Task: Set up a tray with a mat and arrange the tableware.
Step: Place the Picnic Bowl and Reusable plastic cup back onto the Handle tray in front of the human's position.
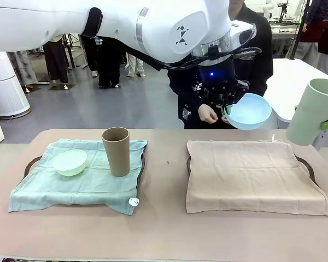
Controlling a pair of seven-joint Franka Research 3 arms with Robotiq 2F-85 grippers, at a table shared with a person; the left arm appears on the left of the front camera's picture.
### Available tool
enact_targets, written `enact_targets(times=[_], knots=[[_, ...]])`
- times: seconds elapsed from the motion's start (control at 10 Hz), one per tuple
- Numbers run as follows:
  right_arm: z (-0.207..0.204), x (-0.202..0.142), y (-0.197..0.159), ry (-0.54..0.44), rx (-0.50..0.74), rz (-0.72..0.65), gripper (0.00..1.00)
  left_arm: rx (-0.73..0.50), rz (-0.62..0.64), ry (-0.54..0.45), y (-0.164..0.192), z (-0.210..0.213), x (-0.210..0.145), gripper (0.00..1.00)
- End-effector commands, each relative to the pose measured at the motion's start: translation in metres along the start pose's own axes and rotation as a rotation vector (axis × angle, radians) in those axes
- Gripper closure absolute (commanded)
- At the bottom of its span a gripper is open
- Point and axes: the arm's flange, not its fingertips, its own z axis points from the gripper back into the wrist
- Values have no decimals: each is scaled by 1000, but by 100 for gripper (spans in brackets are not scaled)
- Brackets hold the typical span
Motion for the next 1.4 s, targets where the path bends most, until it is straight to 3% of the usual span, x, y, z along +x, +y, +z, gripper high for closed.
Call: enact_targets(times=[0.0,0.3,0.6,0.7,0.8,0.9,1.2,1.3], knots=[[0,0,0,0,0,0,15,0,0,0,0,0,0,96],[-34,-62,-46,30,119,66,15,-10,66,94,29,-65,8,96],[-69,-124,-81,63,195,39,15,-78,140,196,63,-124,9,96],[-69,-133,-85,52,203,51,15,-71,146,214,68,-130,7,96],[-64,-127,-86,68,134,36,15,-70,179,209,74,-138,9,96],[-84,-133,-80,39,180,18,15,-40,145,208,68,-140,7,96],[-80,-141,-85,45,171,18,15,-43,161,221,72,-147,7,96],[-80,-149,-88,-2,145,-6,15,-30,135,248,67,-159,7,96]])
